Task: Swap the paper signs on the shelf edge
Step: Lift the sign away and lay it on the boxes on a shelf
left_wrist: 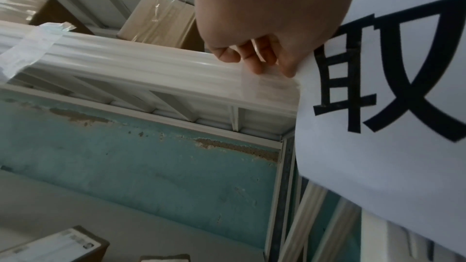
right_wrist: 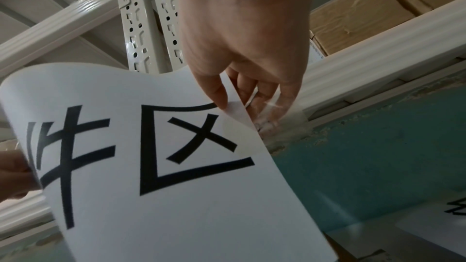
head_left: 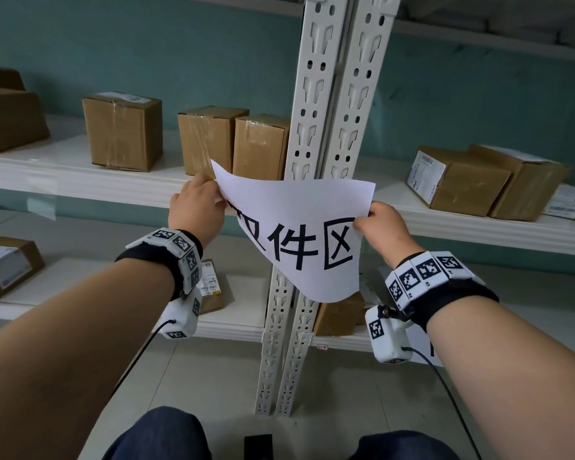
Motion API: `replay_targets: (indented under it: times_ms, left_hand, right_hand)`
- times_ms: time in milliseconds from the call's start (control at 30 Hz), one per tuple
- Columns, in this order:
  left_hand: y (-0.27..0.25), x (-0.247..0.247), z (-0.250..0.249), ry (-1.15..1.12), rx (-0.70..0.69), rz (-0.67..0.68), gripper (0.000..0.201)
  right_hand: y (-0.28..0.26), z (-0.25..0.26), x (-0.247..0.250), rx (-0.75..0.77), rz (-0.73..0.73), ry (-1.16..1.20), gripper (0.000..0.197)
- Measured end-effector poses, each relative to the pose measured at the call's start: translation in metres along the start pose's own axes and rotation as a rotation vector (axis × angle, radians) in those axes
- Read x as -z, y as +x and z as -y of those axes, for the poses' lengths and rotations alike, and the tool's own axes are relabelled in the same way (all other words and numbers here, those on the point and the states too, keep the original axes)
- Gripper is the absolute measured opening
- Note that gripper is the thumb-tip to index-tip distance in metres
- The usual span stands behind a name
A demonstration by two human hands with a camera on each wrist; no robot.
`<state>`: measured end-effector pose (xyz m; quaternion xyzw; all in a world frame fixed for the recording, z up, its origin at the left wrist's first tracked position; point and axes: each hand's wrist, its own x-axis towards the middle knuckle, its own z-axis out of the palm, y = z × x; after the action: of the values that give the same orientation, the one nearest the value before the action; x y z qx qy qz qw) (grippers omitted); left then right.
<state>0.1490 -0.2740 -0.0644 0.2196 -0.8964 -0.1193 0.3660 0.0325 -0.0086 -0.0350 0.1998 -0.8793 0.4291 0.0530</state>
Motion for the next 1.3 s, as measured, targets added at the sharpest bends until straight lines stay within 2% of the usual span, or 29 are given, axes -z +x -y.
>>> replay_targets:
  times_ms: [100,300,467,600,733,966,1166,1300]
  left_hand:
    - [-0.003,0.003,-0.002,-0.074,0.009,-0.014,0.022]
    - [-0.004,0.001,-0.003,-0.082,0.041,0.01,0.023]
    - [-0.006,0.0,-0.003,-0.1,0.055,0.001,0.016]
    - [-0.007,0.002,-0.003,-0.055,-0.003,-0.031,0.02]
    - [-0.005,0.004,-0.002,-0.121,-0.054,-0.036,0.02]
    - [0.004,0.004,-0.012,-0.264,0.037,0.003,0.017]
    - [0.004,0.006,-0.014,-0.211,0.003,0.018,0.011]
    - [0.007,0.005,-0.009,-0.12,-0.022,0.018,0.017]
  right_hand:
    - [0.001,0.0,-0.002,0.001,0.0,-0.018,0.023]
    - [0.001,-0.002,-0.006,-0.004,0.01,-0.035,0.023]
    - [0.002,-0.002,-0.005,-0.005,0.004,-0.041,0.024]
    - [0.002,-0.002,-0.004,-0.01,0.0,-0.043,0.024]
    - [0.001,-0.005,-0.006,-0.013,0.011,-0.035,0.023]
    - [-0.001,-0.003,-0.003,-0.003,0.006,0.006,0.022]
    - [-0.002,-0.002,0.002,-0.002,0.006,0.024,0.023]
    - [-0.003,-0.004,0.005,-0.005,-0.001,0.038,0.022]
